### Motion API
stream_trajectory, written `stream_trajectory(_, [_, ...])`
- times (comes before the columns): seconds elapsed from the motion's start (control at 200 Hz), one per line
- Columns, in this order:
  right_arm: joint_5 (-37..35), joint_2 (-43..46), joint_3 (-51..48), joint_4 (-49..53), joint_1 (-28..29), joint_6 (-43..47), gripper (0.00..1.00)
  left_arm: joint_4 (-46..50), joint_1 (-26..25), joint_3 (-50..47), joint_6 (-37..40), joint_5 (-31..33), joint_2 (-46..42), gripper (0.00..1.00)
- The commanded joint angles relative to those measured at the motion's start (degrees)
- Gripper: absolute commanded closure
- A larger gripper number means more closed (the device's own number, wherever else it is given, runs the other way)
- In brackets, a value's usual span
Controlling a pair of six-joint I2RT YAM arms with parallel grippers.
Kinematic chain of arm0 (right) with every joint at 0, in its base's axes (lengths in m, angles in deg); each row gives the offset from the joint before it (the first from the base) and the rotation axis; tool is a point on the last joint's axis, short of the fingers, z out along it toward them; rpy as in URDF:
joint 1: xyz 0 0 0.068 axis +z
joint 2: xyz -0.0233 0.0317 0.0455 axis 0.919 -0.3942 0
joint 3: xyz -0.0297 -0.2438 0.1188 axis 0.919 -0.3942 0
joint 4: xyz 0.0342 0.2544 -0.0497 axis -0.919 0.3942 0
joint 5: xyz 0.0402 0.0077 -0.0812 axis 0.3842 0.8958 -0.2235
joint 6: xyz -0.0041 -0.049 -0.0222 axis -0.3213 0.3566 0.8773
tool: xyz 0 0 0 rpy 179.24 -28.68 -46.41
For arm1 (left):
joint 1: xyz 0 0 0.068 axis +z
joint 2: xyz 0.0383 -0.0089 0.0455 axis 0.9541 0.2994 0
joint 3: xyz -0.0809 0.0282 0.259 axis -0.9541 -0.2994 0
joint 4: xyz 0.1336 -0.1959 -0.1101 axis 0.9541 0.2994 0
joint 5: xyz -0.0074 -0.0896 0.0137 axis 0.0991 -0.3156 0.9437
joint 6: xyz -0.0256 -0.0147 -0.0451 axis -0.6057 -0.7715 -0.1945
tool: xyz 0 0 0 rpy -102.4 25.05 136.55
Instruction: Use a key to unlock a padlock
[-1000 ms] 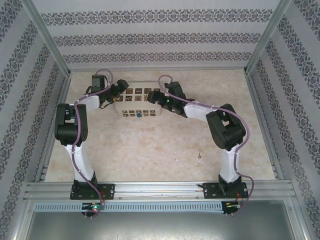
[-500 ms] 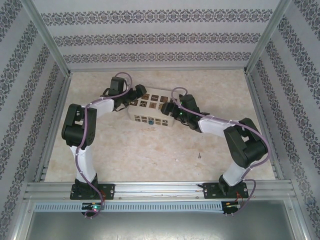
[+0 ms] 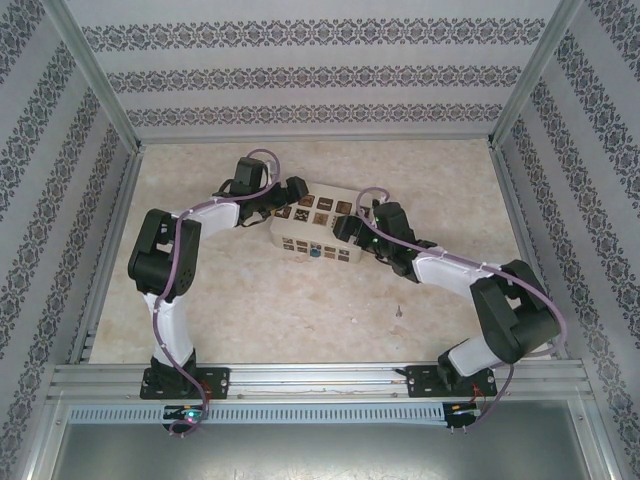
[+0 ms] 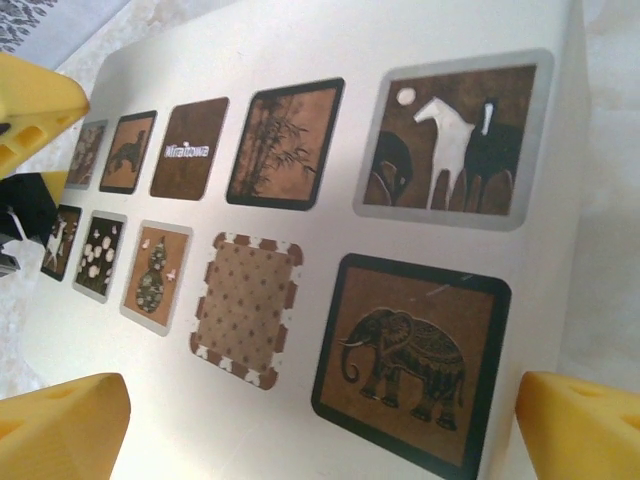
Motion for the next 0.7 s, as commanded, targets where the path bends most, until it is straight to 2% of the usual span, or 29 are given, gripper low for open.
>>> stream_trajectory(0.0, [-1.4, 4.4, -0.8, 2.2, -1.4, 3.7, 0.02, 2.5, -0.6, 0.2, 2.3, -2.1, -3.7, 0.0])
stream_trajectory(0.185, [-4.2, 12.2, -2.5, 11.5, -3.2, 7.3, 0.02, 4.6, 0.7, -1.5, 5.0, -0.6, -7.6, 0.0])
stream_trajectory(0.34, [-7.3, 21.4, -2.0, 27.9, -3.7, 7.1, 0.02, 4.4, 1.0, -6.4, 6.8, 2.1, -13.7, 0.0])
stream_trajectory(0.535, [-8.1, 32.4, -2.5, 49.0, -3.8, 0.3, 0.1, -1.3, 1.0, -18.1, 4.9, 7.3, -23.5, 0.0])
stream_trajectory(0.695, [-5.0, 39.4, -6.2, 56.6, -3.6, -7.2, 0.18, -5.9, 0.8, -27.9, 3.2, 12.6, -29.7, 0.0])
